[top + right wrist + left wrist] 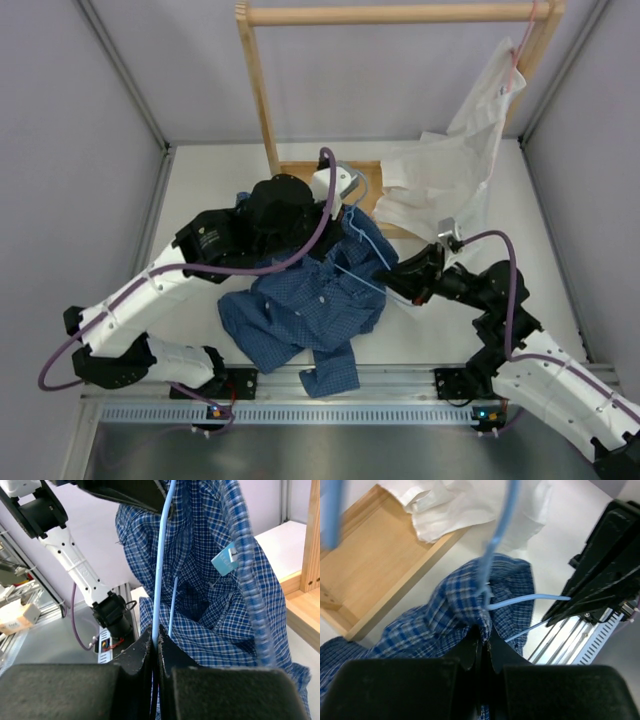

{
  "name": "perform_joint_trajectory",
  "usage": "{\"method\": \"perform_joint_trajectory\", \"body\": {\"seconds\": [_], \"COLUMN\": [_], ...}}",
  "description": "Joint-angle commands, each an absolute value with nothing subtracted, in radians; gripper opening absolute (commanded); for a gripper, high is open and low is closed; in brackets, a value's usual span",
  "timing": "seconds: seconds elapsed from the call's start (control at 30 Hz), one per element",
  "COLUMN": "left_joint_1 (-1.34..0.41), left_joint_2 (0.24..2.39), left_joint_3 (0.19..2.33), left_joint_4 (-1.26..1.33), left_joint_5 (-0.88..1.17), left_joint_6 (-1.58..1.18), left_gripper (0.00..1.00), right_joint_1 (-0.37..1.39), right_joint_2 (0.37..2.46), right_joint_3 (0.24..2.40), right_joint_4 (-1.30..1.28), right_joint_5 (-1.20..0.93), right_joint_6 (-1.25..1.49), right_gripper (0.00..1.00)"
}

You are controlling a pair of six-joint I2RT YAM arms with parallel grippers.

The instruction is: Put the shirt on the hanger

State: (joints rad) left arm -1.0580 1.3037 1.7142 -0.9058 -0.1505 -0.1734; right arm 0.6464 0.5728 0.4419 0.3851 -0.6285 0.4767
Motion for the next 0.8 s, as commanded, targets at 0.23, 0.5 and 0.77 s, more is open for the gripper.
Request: {"method": "perform_joint_trajectory", "body": {"seconds": [0.23, 0.5, 0.77], "left_joint_1": [-1.104, -1.100, -1.089], "left_joint_2": [1.235, 1.169, 1.331], "left_joint_3": [1.815, 1.824, 1.948], "left_joint_4": [-0.900, -0.644, -0.857], "left_joint_5": [-0.106, -0.250, 0.178], "left_joint_6": [-0.055, 0.175, 0.356], "left_gripper": [0.82, 0.98, 0.98], "right_joint_1": [0.670, 0.670, 0.670], "right_joint_2": [0.463, 0.449, 0.390], "right_joint_3": [0.347, 0.273, 0.262], "right_joint_4": [0.670, 0.827, 0.792], "right_joint_5": [-0.424, -0.423, -0.517], "right_joint_6": [0.485, 0.532, 0.496], "right_gripper": [0.00, 0.00, 0.00]}}
